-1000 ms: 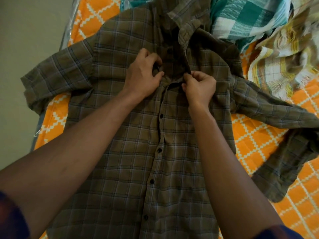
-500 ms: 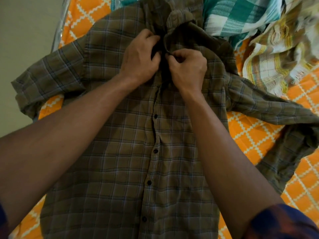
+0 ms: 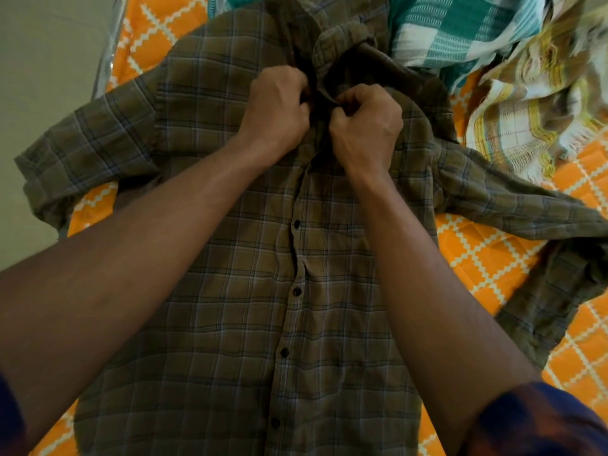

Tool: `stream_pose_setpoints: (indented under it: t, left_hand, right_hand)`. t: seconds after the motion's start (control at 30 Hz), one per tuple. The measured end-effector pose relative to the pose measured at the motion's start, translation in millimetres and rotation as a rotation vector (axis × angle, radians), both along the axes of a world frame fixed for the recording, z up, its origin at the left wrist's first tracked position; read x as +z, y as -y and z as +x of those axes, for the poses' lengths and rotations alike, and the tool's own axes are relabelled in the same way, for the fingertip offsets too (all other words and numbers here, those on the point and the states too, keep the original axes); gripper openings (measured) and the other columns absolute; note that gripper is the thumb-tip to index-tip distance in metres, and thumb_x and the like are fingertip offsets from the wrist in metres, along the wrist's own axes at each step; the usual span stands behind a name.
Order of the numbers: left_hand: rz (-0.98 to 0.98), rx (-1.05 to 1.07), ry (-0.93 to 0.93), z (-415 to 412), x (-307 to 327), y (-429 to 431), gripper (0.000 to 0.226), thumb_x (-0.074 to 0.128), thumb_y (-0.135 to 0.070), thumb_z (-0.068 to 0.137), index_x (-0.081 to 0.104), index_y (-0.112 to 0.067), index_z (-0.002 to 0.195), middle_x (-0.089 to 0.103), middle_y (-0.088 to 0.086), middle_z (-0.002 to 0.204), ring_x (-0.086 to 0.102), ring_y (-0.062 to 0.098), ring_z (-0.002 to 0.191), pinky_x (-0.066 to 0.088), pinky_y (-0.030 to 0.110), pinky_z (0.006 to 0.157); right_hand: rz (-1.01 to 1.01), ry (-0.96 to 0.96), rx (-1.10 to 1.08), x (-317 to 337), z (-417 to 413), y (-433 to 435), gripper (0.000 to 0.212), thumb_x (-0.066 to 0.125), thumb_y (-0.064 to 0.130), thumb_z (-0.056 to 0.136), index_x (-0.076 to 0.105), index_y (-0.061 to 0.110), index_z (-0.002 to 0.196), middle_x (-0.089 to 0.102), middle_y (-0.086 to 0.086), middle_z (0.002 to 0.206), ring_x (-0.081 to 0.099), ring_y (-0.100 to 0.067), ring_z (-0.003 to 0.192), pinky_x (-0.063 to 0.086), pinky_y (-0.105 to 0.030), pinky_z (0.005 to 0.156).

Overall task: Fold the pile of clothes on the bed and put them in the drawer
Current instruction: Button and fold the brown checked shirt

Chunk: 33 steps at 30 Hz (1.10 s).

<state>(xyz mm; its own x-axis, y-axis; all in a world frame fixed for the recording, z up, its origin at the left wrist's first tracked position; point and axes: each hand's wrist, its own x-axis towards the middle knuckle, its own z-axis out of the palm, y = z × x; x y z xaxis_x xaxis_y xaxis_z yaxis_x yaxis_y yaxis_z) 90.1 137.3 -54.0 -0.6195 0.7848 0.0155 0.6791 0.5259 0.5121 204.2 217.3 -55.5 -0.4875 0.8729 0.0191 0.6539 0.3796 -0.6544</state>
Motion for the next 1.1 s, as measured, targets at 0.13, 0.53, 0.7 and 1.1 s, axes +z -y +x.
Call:
stream_pose_setpoints:
  t: [0.13,0.53,0.7,1.1]
  left_hand:
    - [-0.009,0.013,0.014,4.4,-3.3,3.6,0.020,0.054,-0.015,0.092,0.068,-0.003,0.097,0.068,0.015,0.100,0.064,0.027,0.092,0.039,0.023,0.069]
    - [0.117,0.283,0.390,7.0,-8.3,5.6,0.008,0.065,-0.018,0.092,0.072,-0.015,0.093,0.066,-0.006,0.081,0.064,0.008,0.074,0.043,0.008,0.058]
    - [0.225,0.394,0.646,7.9,-12.5,7.0,0.007,0.064,-0.015,0.096,0.069,-0.016,0.090,0.068,-0.007,0.073,0.065,-0.005,0.059,0.051,0.013,0.057]
    - [0.249,0.378,0.614,11.1,-18.2,6.6,0.007,0.065,-0.014,0.095,0.069,-0.018,0.090,0.068,-0.008,0.073,0.065,-0.001,0.061,0.055,0.019,0.059]
  right_hand:
    - [0.009,0.044,0.059,1.5,4.6,2.9,0.017,0.065,0.020,0.084,0.078,0.017,0.095,0.075,0.004,0.089,0.068,-0.010,0.083,0.051,-0.020,0.072]
    - [-0.469,-0.092,0.084,-2.1,-5.3,5.1,0.026,0.075,0.024,0.087,0.072,0.021,0.061,0.070,-0.002,0.062,0.068,-0.015,0.062,0.058,-0.040,0.062]
    - [-0.686,-0.374,-0.270,-6.6,-9.8,8.6,0.014,0.076,0.009,0.087,0.074,0.013,0.074,0.071,0.000,0.063,0.069,-0.013,0.064,0.064,-0.039,0.074]
    - [-0.478,-0.240,-0.063,-22.6,-10.5,9.5,0.009,0.075,0.021,0.087,0.081,0.016,0.084,0.075,0.006,0.072,0.073,-0.009,0.074,0.062,-0.044,0.072]
